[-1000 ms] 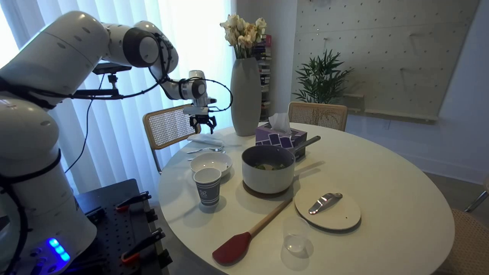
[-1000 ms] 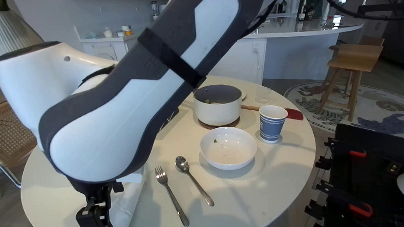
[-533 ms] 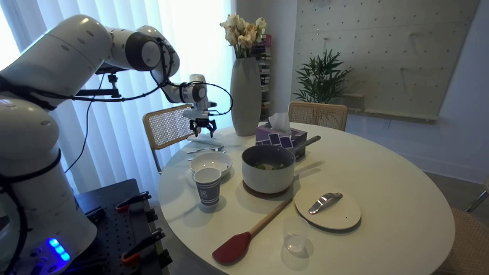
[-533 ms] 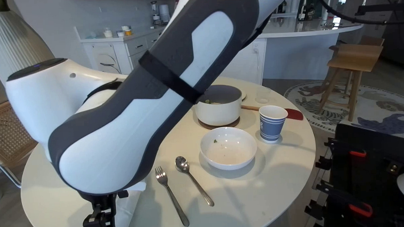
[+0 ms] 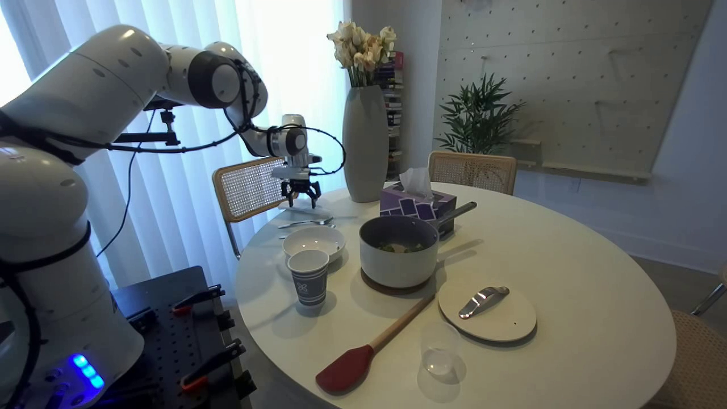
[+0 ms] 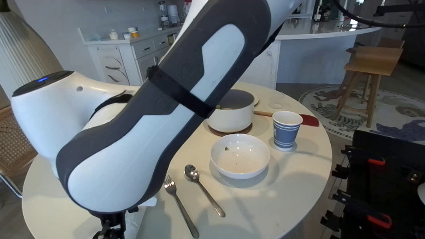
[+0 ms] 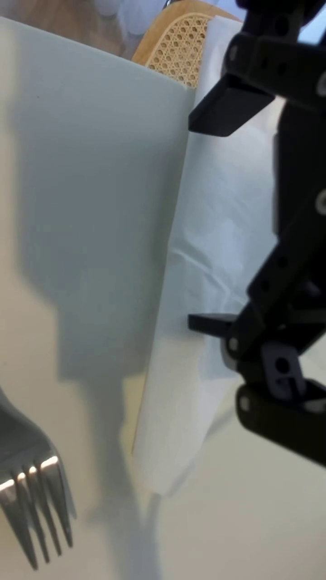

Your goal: Move the tissue to the right side of the table

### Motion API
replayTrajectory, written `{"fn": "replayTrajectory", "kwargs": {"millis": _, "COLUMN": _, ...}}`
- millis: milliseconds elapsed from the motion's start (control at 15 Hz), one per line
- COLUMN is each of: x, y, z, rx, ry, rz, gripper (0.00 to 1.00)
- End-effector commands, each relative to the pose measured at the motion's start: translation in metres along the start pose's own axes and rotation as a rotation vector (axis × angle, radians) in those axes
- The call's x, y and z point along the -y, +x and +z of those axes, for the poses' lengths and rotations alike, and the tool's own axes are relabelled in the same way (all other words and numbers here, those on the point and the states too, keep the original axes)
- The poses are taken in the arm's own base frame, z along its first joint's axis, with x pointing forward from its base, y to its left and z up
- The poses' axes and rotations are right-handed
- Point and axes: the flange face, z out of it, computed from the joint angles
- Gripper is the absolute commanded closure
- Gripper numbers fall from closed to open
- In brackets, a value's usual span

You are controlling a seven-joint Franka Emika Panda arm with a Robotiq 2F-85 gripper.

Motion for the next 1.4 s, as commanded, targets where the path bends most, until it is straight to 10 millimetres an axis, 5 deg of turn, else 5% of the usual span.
{"fn": "replayTrajectory", "kwargs": {"millis": 0, "x": 0.003, "y": 0.003, "z": -0.001, "rx": 0.005, "ry": -0.022, "rz": 0.013, "gripper": 0.0}}
{"fn": "replayTrajectory", "kwargs": {"millis": 667, "x": 0.008, "y": 0.0, "z": 0.009, "rx": 0.02, "ry": -0.02, "rz": 0.018, "gripper": 0.0}}
{"fn": "replayTrajectory", "kwargs": {"millis": 733, "x": 0.008, "y": 0.0, "z": 0.01, "rx": 0.02, "ry": -0.021, "rz": 0.02, "gripper": 0.08}}
{"fn": "replayTrajectory", "kwargs": {"millis": 800, "x": 0.008, "y": 0.0, "z": 0.01, "rx": 0.02, "ry": -0.022, "rz": 0.023, "gripper": 0.26}}
{"fn": "replayTrajectory", "kwargs": {"millis": 1333, "x": 0.003, "y": 0.003, "z": -0.003, "rx": -0.001, "ry": -0.034, "rz": 0.029, "gripper": 0.87}}
